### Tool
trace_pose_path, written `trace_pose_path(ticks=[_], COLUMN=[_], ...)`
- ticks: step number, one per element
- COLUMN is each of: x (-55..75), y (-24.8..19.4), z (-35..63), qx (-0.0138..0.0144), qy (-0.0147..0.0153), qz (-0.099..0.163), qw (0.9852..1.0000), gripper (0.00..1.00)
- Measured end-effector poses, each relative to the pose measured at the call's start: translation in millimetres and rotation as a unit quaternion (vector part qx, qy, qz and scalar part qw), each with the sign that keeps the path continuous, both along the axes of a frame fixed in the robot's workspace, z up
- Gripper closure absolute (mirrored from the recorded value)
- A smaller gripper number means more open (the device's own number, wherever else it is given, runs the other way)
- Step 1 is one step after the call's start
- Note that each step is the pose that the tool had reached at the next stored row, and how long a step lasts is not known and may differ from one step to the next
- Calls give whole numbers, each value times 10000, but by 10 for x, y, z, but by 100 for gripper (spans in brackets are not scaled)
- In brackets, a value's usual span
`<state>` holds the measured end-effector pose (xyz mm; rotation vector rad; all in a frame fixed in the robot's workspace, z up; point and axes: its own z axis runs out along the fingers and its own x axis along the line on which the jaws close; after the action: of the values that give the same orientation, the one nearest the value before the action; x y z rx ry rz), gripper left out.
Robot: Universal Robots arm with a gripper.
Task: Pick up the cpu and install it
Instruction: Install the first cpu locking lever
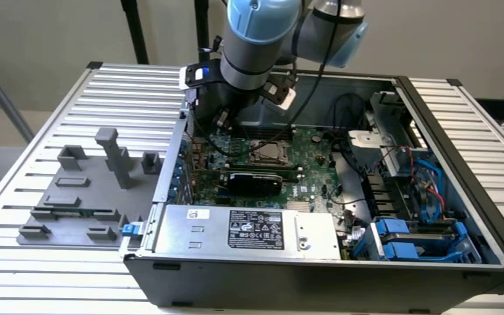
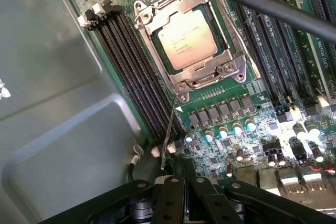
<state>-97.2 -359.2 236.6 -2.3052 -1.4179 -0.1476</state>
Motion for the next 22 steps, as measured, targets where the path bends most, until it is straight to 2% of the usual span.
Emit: trace_pose_path(ticks=[5,13,19,22], x=[0,31,95,174], y=[29,70,74,74], z=[0,1,65,72], qx=[9,9,9,10], qy=[0,0,0,-1], qz=[-59,-111,-136,-147], qw=[10000,9999,9999,9999], gripper=[89,89,89,89])
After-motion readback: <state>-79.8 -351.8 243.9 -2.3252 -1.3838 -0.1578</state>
